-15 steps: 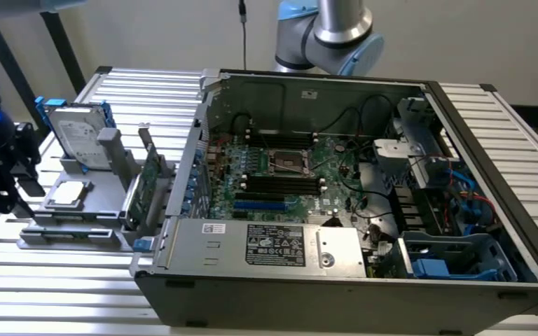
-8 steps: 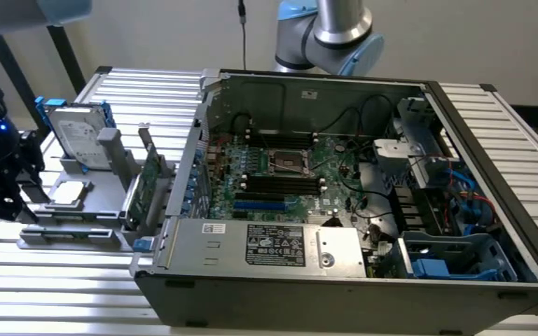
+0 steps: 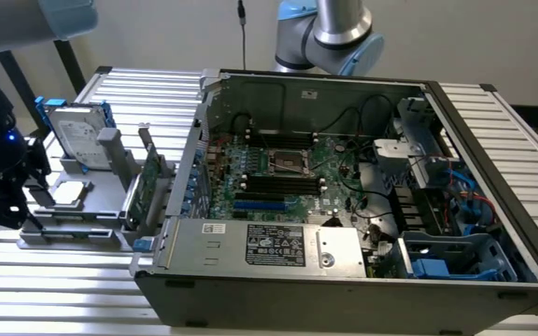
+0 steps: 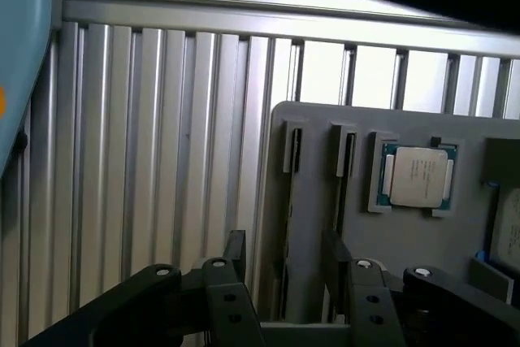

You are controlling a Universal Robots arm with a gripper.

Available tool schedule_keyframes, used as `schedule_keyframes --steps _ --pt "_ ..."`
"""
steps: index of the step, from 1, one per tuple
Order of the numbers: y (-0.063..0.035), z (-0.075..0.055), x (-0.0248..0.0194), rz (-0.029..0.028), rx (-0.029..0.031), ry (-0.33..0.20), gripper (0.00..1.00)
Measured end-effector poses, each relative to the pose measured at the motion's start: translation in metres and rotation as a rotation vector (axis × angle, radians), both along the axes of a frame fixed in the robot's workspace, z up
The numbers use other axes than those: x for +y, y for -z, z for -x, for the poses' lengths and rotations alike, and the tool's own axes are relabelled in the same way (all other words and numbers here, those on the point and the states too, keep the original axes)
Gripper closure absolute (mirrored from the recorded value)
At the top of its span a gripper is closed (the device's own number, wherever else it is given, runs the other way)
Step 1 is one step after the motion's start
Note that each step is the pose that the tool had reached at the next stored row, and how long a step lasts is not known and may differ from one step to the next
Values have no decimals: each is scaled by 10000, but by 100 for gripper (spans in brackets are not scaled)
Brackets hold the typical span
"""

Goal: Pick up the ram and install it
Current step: 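Pick up the ram and move it above insertion slot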

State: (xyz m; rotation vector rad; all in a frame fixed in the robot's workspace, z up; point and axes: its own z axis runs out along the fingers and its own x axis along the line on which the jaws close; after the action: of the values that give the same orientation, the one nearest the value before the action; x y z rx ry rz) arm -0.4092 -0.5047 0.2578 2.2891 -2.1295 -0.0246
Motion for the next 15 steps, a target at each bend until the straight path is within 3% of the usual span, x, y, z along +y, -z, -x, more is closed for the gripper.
schedule_keyframes --steps 15 --pt "264 -23 1 -7 8 351 50"
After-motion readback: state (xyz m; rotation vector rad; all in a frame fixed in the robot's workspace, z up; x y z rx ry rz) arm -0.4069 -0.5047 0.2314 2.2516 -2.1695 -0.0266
